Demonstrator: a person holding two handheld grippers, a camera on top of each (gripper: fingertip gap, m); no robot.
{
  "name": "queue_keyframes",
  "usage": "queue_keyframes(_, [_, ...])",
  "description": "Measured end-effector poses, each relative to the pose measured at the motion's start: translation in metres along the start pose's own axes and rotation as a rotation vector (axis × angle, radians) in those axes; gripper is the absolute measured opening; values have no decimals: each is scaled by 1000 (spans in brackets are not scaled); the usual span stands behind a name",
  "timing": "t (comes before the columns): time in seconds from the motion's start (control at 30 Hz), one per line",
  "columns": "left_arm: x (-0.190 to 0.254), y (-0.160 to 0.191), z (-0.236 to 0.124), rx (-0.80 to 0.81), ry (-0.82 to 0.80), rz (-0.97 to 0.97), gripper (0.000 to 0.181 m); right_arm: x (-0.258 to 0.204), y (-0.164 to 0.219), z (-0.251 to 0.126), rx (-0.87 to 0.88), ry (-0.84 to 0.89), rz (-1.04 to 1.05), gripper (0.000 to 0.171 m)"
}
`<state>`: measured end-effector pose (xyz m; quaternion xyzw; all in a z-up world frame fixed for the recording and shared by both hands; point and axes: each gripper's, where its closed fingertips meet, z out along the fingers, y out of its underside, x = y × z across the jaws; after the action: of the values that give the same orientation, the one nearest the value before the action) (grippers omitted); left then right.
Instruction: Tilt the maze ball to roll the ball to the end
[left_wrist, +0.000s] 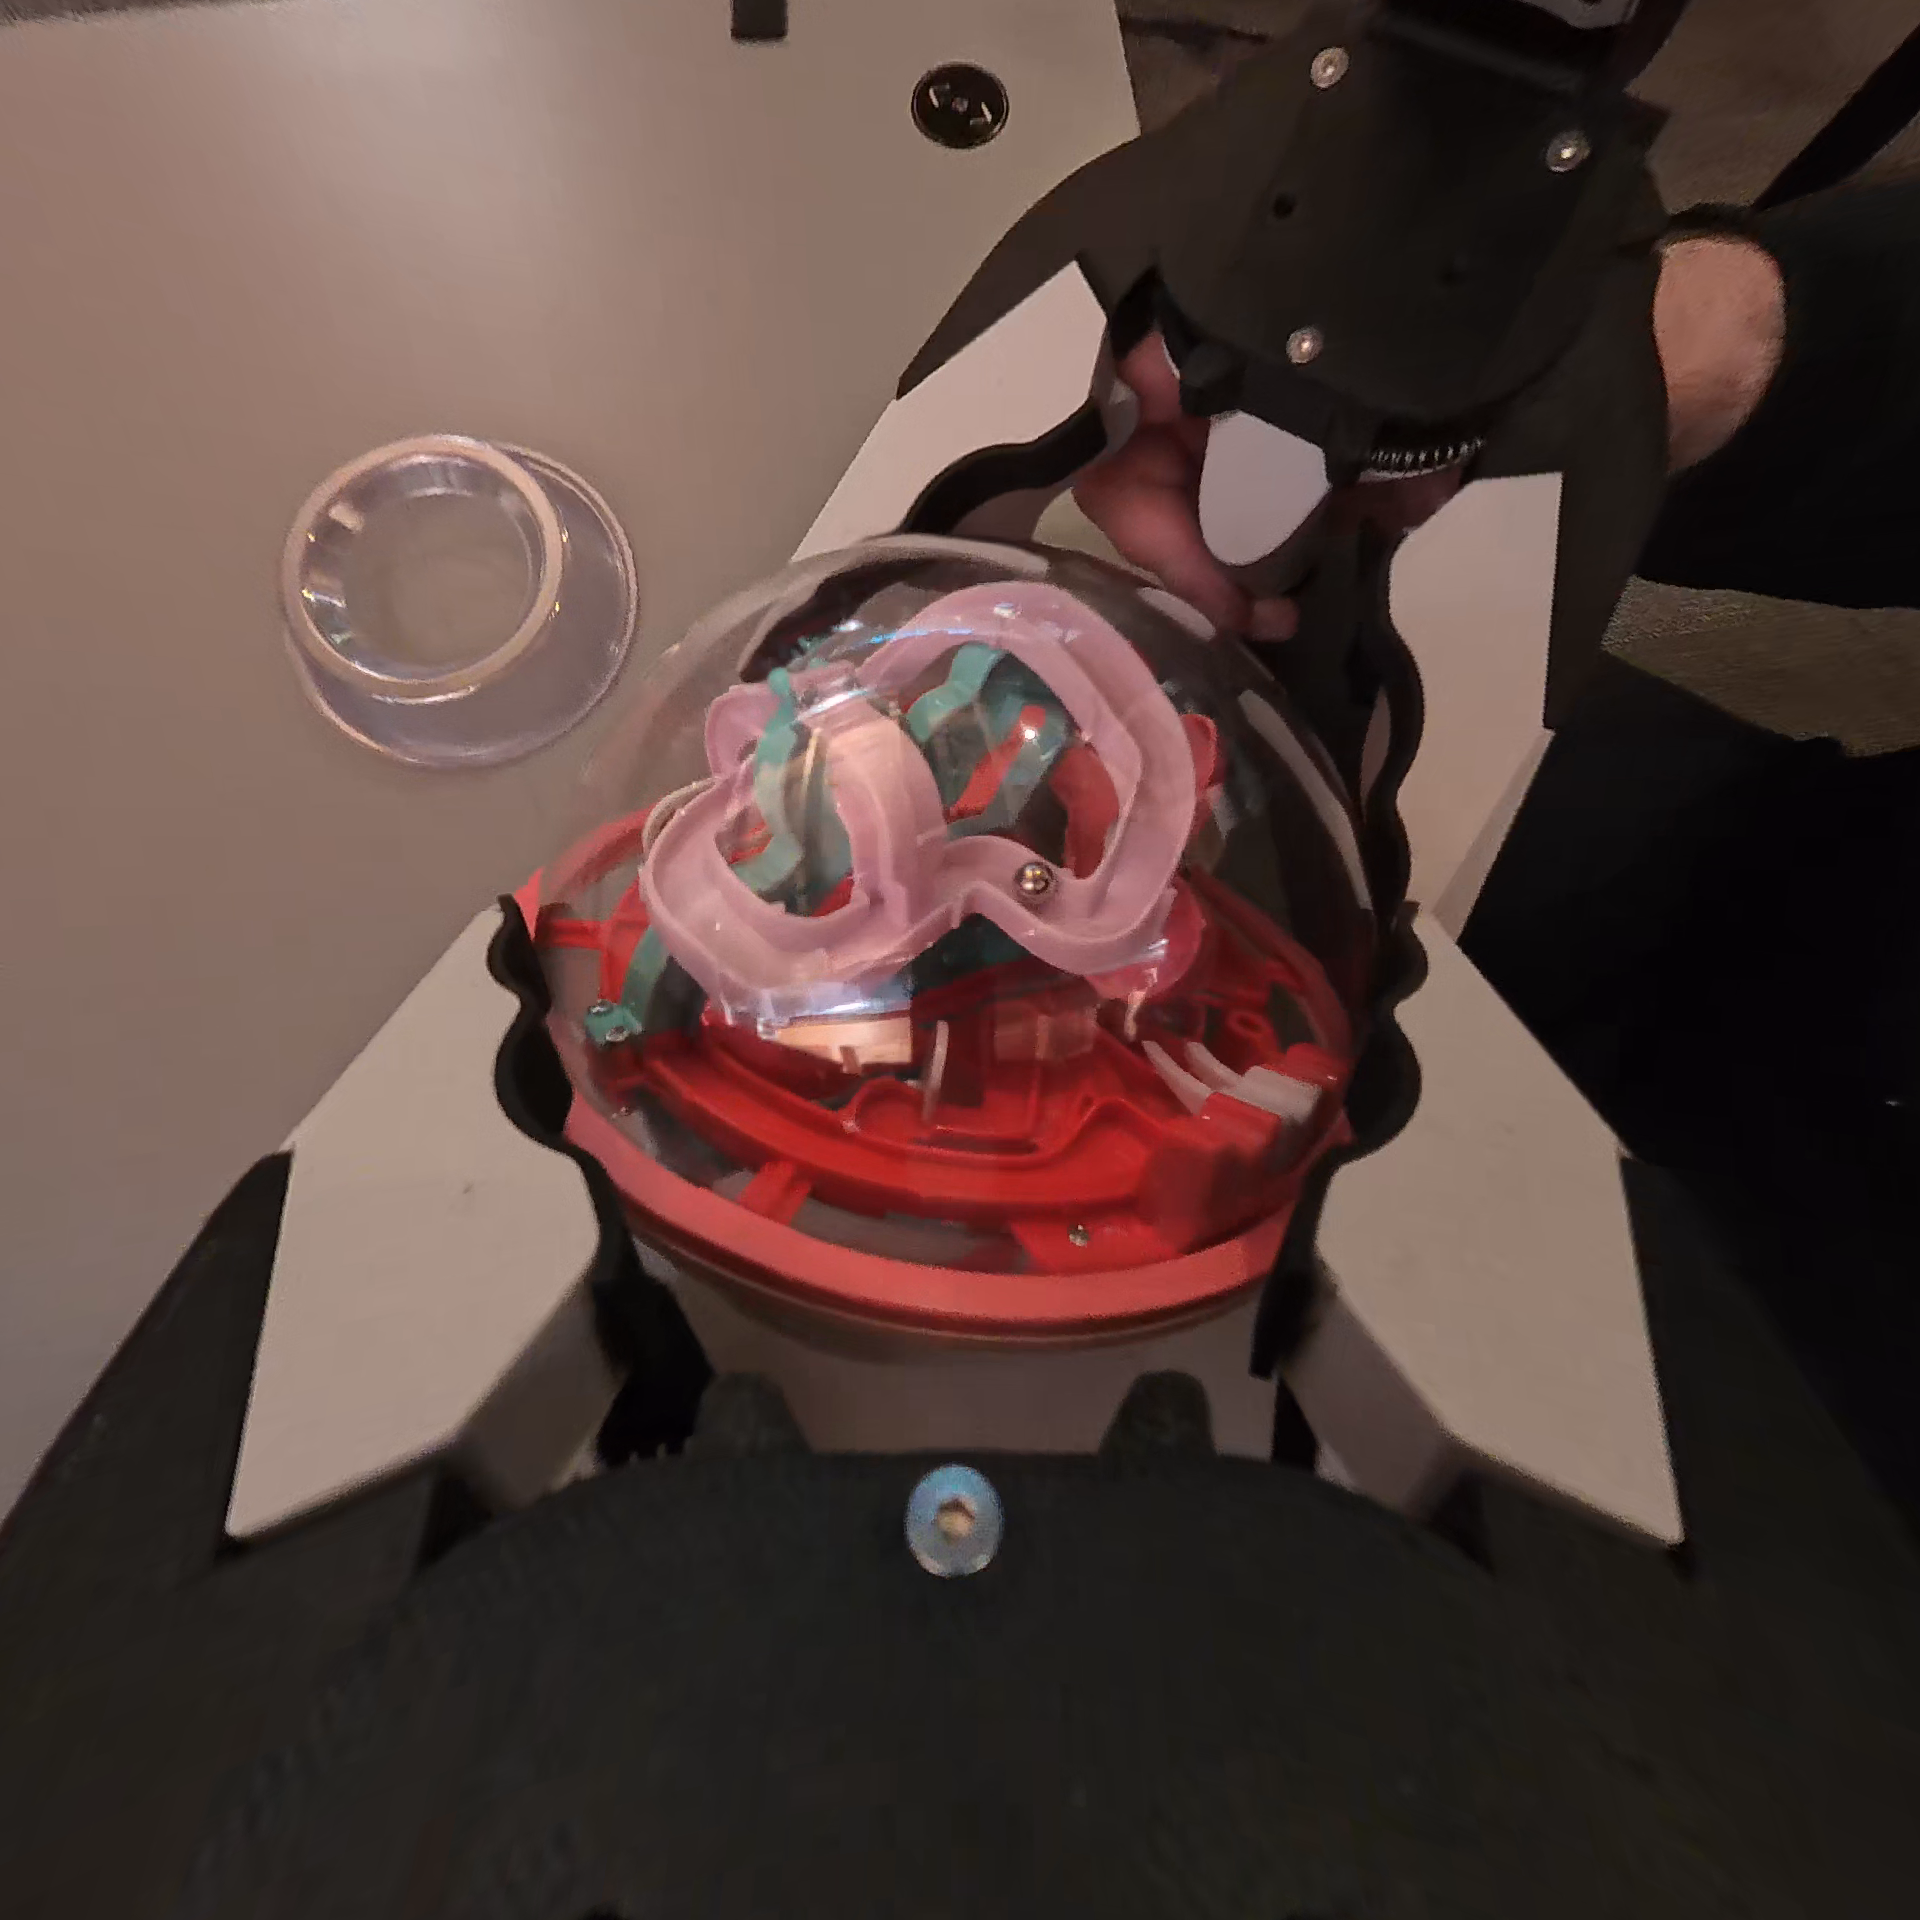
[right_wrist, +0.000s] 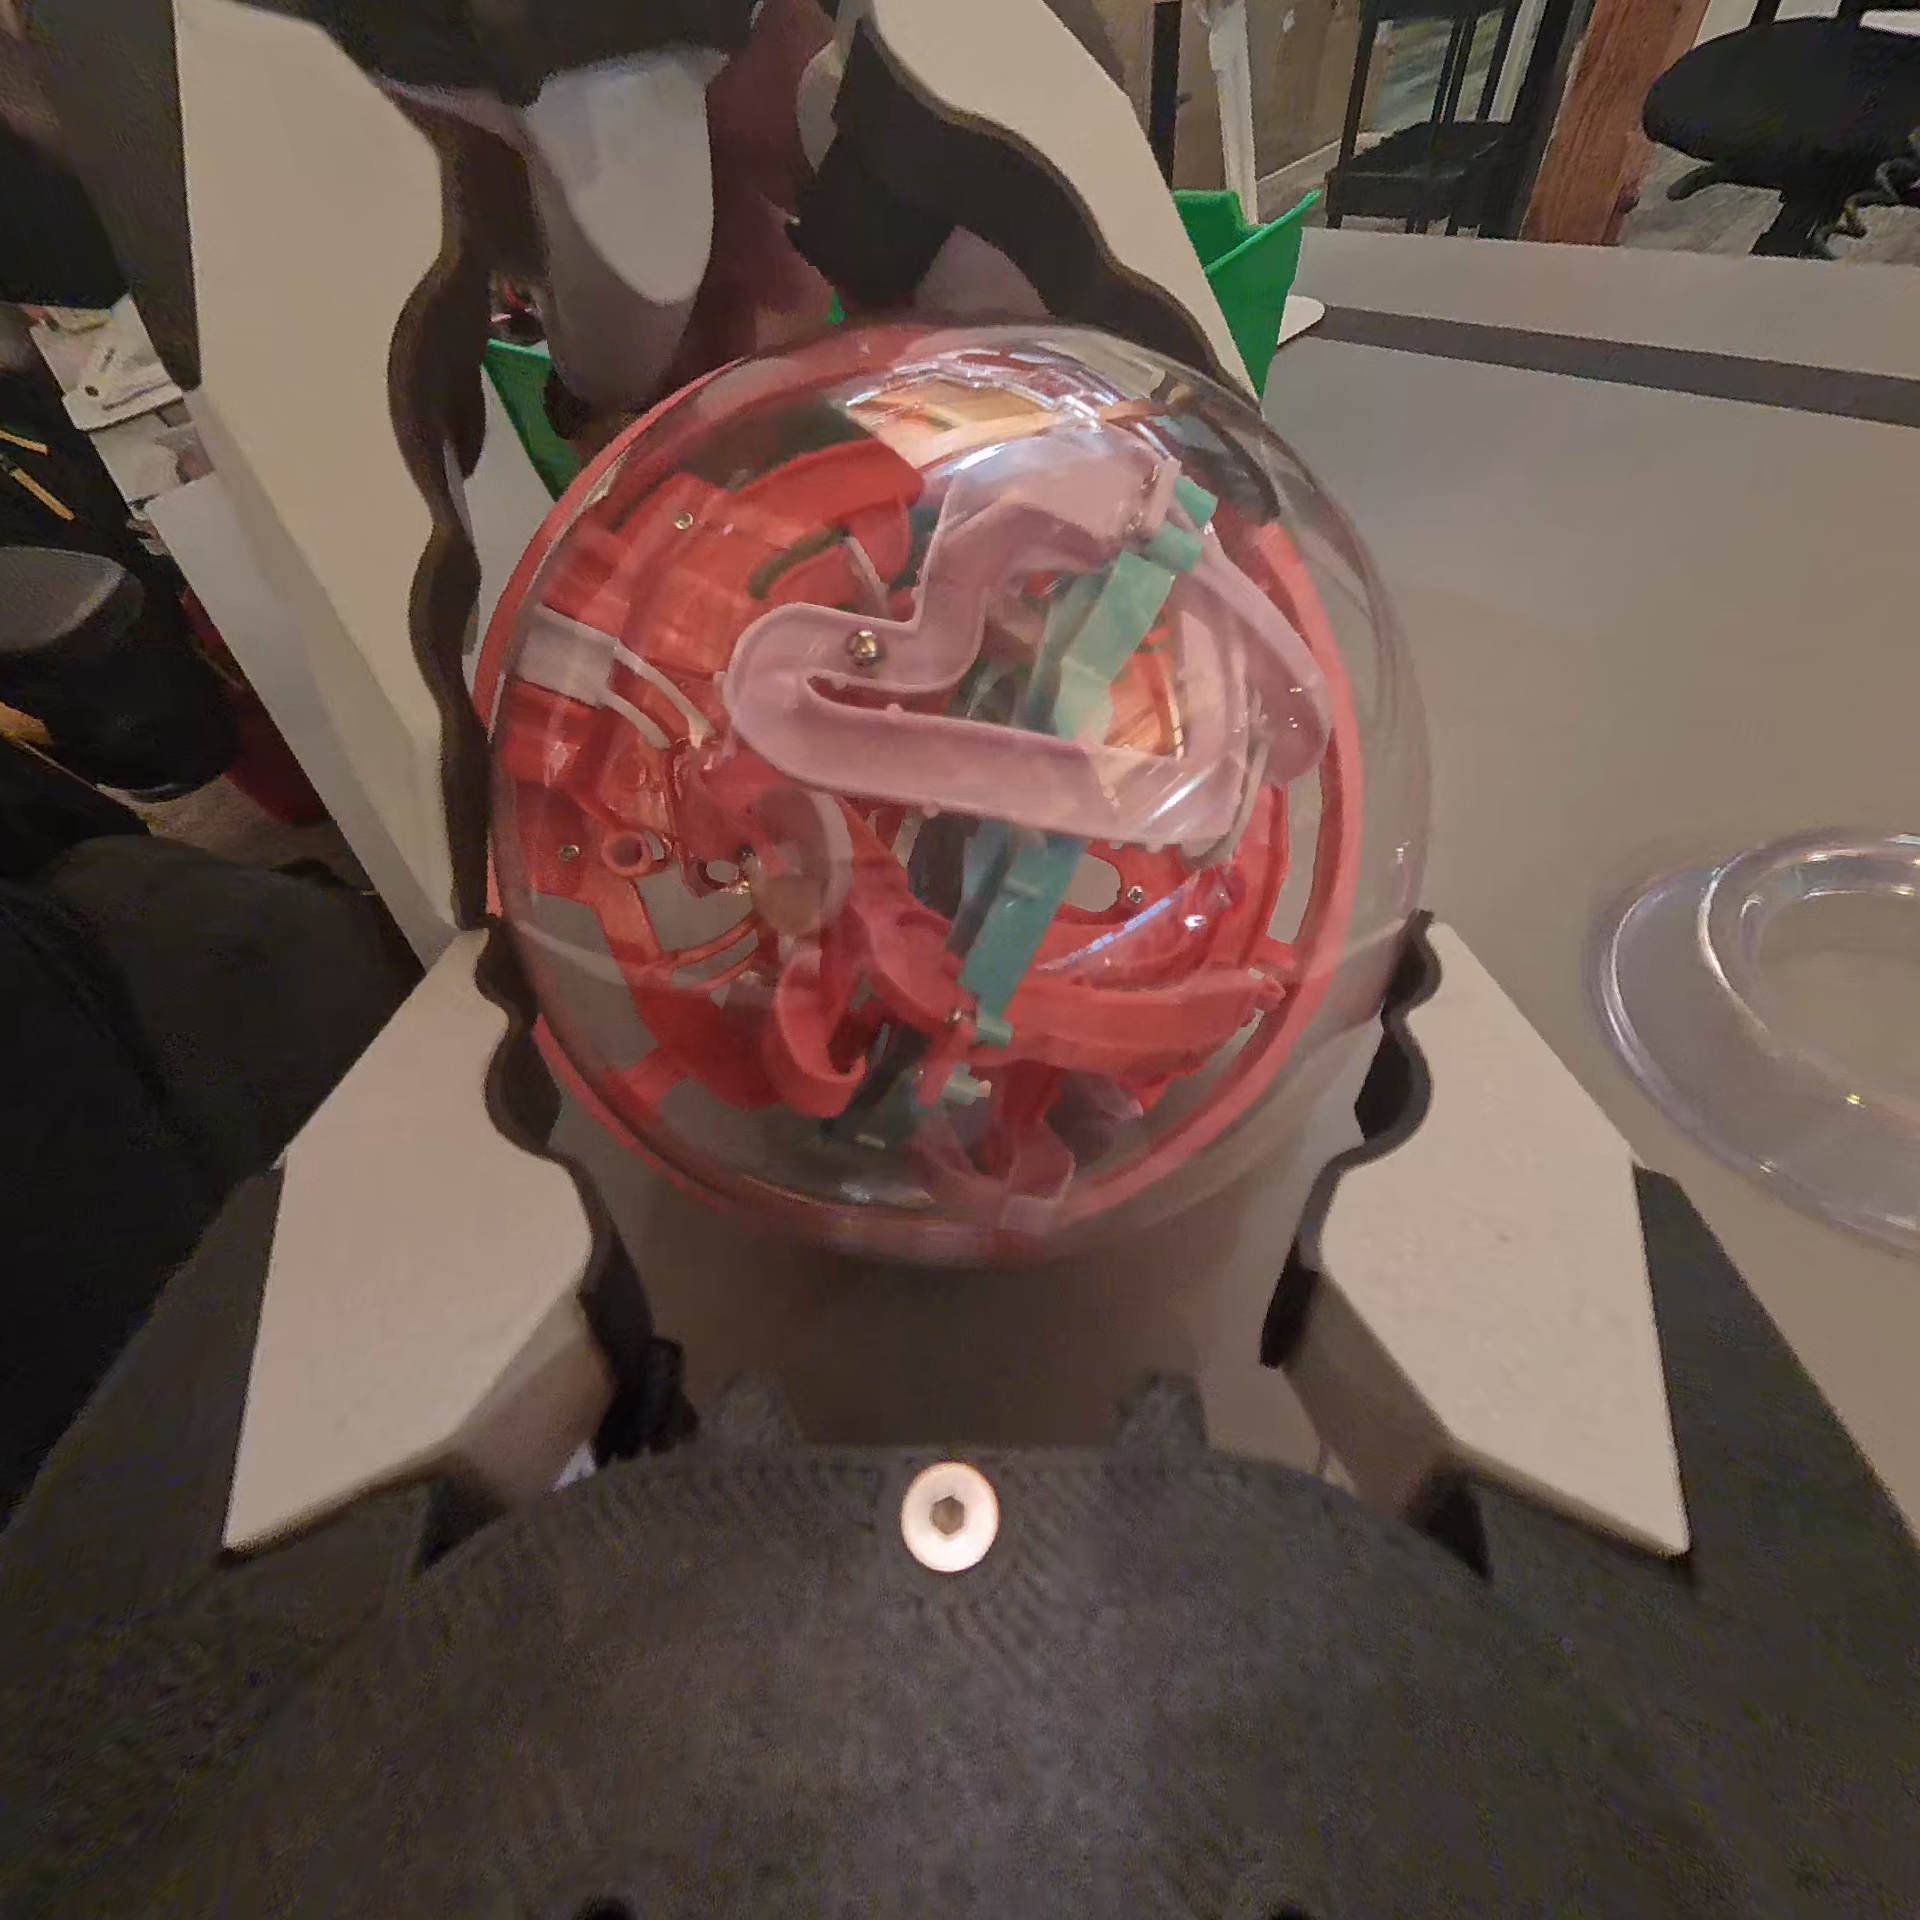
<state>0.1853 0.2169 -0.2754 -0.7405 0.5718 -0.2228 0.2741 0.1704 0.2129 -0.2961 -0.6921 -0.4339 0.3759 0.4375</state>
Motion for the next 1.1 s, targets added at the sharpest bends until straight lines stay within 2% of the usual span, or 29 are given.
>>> queue_keyframes(0.03, [1, 0, 0, 11, -9, 12, 150, -1, 0, 0, 5, 5, -8, 155])
queue_keyframes(0.4, [10, -6, 5, 58, -168, 300, 153, 2, 13, 0, -11, 91, -156, 155])
queue_keyframes(0.73, [20, -1, 1, 170, -301, 446, 155, -2, 15, 1, -16, 143, -321, 155])
queue_keyframes(1.1, [21, -1, -2, 253, -337, 468, 156, -2, 13, 4, -6, 162, -374, 155])
